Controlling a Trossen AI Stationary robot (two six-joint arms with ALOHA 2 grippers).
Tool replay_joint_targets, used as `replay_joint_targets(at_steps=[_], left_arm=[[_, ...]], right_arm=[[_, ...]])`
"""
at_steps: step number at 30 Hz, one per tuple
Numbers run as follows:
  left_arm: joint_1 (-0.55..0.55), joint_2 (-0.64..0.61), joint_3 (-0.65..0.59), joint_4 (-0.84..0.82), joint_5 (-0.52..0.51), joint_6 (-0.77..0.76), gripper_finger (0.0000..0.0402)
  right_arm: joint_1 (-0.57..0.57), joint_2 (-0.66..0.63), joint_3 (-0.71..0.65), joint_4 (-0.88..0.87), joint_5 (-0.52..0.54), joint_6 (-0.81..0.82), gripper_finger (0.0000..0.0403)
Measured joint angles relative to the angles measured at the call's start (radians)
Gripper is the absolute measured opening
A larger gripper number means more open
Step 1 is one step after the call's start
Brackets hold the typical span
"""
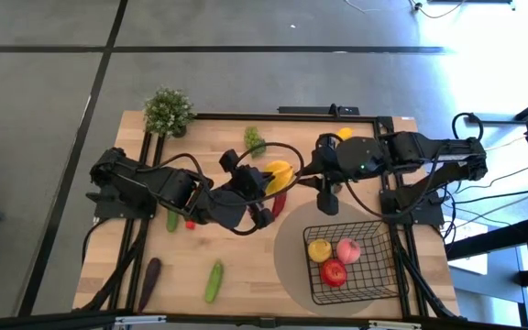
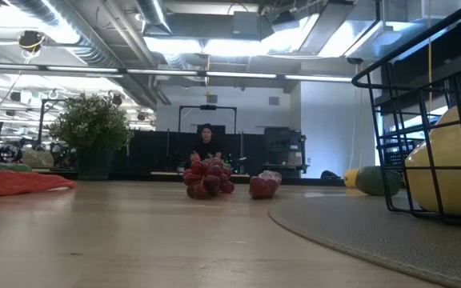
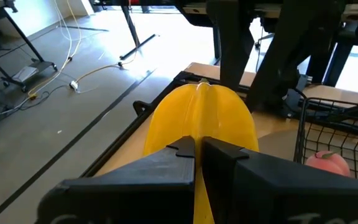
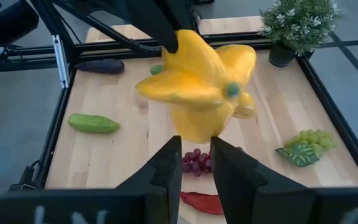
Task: Build produce basket
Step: Put the star fruit into the wire basket
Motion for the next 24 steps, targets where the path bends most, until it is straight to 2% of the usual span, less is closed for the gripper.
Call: replay_joint_targets(at_steps=[16,24], left_arm=[[0.003,0.0,0.0,-0.002,0.005,0.0,0.0],[0.003,0.0,0.001,-0.003,0.008,0.0,0.0]], right_arm=[[-0.031,0.02,0.0,-0.01,-0.026,-0.005,0.0088],[-0.031,0.021,0.0,-0.033,0.009,-0.001,0.0088]])
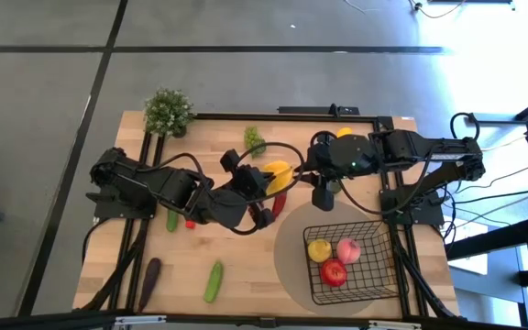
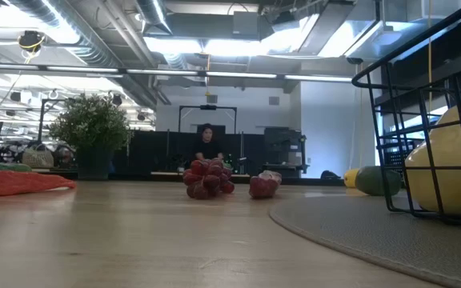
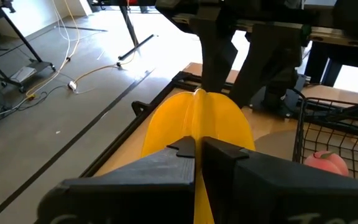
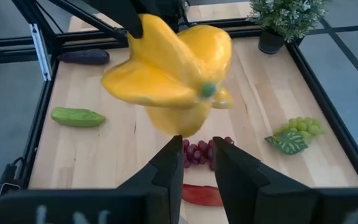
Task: Build produce basket
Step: Put the star fruit into the wire basket
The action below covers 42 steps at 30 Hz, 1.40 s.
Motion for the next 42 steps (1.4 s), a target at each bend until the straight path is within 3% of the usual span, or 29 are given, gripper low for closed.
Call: replay_joint_targets(at_steps=[28,36,42], left_arm=[[0.0,0.0,0.0,-0.006,-0.008,0.0,0.0],[0.0,0.0,0.0,-0.006,-0.008,0.002,0.0],[0.0,-0.001,0.0,-0.003,0.004,0.006,0.0]], right_arm=[[-0.011,0.024,0.0,0.065,-0.055,-0.087,0.0086],[-0.011,0.025,0.0,0.066,-0.053,-0.11,0.0015],[-0.011,0.025,0.0,0.067,-0.053,-0.113,0.0008]])
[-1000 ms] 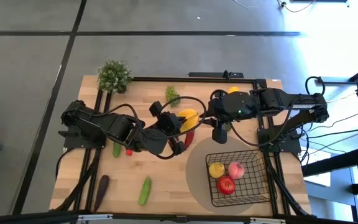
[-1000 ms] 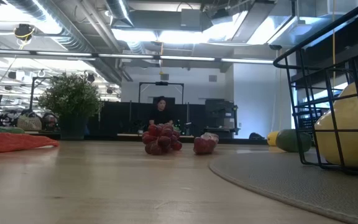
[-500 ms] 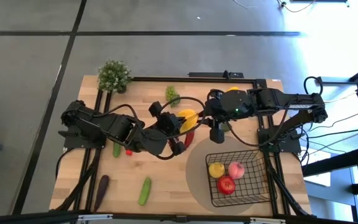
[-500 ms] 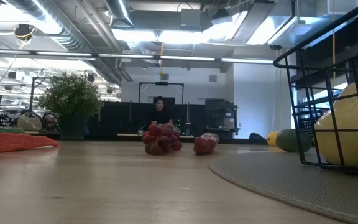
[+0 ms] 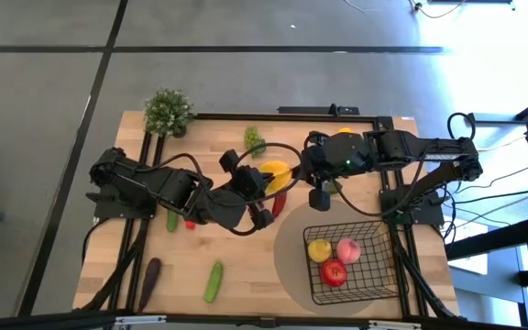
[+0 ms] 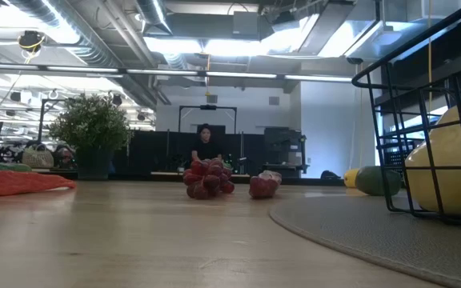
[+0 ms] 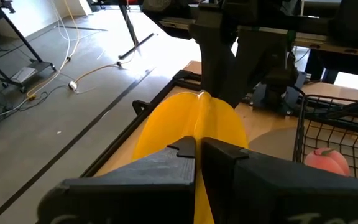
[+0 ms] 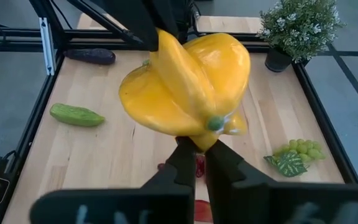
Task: Build produce basket
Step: Put the star fruit into the wire basket
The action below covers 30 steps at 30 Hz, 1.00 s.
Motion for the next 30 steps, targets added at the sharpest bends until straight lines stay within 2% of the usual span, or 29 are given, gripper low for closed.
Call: replay_joint_targets(at_steps=[5,14,20,23,30], left_arm=[[0.0,-0.001,0.0,0.003,0.007,0.016,0.0003],[0.017,-0.001,0.0,0.012,0.049,0.012,0.007],[0.014,0.0,0.0,0.01,0.047,0.071,0.0083],[-0.004,0.001,0.0,0.011,0.012,0.138,0.0083],[-0.039,0.001,0.0,0.011,-0.09,0.175,0.0084]], right_arm=[[0.0,0.0,0.0,0.0,-0.003,0.0,0.0004],[0.0,0.001,0.0,0.011,-0.01,-0.001,0.0001],[0.0,0.0,0.0,0.008,0.003,-0.013,0.0],[0.001,-0.002,0.0,-0.009,0.034,-0.019,0.0],[0.0,-0.006,0.0,-0.039,0.039,-0.021,0.0]])
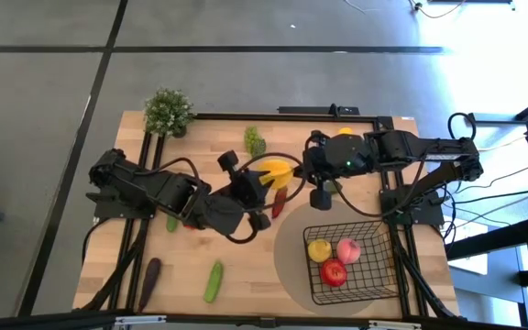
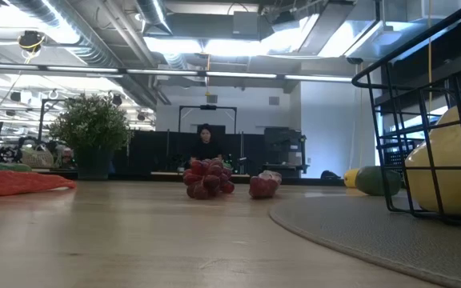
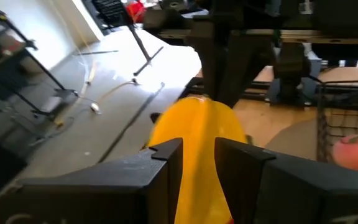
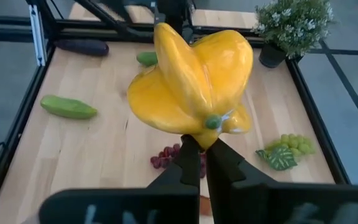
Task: Build produce basket
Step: Put the star fruit into the wire basket
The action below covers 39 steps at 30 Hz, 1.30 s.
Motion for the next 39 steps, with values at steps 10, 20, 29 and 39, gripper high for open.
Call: replay_joint_targets(at_steps=[10,20,29,39], left_arm=[[-0.047,-0.008,0.0,-0.021,-0.131,-0.044,0.0084],[-0.068,-0.034,-0.001,-0.337,-0.101,-0.401,0.0084],[-0.085,-0.06,-0.001,-0.645,-0.019,-0.643,0.0084],[-0.089,-0.058,0.0,-0.745,0.029,-0.708,0.0084]], right_arm=[[0.0,-0.047,0.0,-0.027,0.015,-0.027,0.0],[0.03,-0.195,0.001,-0.188,0.1,0.042,0.0],[0.156,-0.298,0.001,-0.482,0.135,0.45,0.0],[0.326,-0.244,-0.001,-0.673,-0.033,0.803,0.0]])
